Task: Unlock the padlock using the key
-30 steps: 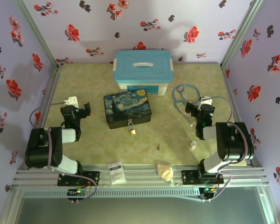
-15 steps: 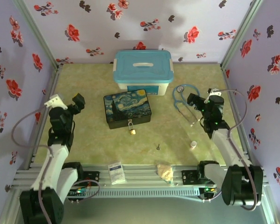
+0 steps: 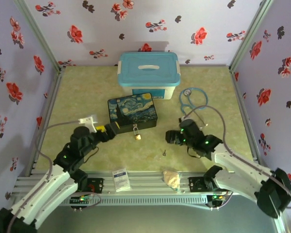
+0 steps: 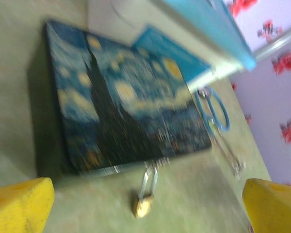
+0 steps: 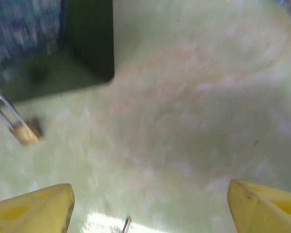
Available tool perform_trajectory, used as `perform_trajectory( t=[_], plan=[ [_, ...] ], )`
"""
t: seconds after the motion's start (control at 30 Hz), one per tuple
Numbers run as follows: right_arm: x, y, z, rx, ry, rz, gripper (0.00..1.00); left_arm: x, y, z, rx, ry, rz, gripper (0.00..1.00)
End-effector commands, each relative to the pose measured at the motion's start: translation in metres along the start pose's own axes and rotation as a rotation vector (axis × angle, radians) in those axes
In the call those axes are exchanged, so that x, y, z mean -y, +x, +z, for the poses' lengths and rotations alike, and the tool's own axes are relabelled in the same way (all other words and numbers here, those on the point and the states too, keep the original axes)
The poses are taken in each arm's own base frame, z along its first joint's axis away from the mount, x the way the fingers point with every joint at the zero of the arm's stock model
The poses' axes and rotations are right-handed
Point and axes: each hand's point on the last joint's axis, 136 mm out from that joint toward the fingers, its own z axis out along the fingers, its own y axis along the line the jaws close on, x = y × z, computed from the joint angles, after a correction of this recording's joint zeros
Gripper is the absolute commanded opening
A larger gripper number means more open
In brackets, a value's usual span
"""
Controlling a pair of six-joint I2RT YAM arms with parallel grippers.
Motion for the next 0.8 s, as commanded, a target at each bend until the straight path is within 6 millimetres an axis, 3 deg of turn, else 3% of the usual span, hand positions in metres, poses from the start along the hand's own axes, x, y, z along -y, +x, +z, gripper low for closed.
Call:
perform_trajectory(
  t=[0.0,0.17,0.4,0.57,0.77],
  plan=[
    [0.012,0.024,0.007,-0.026,0.143,0.015,0.80,0.003,0.016,0.000,0.005,-0.027,-0.035,1.00],
    [-0.018,0.054,0.024,-0.079,0.143,-0.053,0.76,0.027,0.057,0.017,-0.100,0.019,-0.010,1.00],
    [-0.029,0.076,0.040,-0.099,0.230,-0.137,0.68,0.056,0.086,0.030,-0.136,0.050,0.047,1.00],
    [-0.045,0.087,0.050,-0.126,0.187,-0.133,0.58,0.062,0.096,0.036,-0.155,0.059,0.050,1.00],
    [-0.041,0.098,0.054,-0.158,0.203,-0.124,0.42,0.060,0.090,0.030,-0.139,0.060,0.059,1.00]
  ],
)
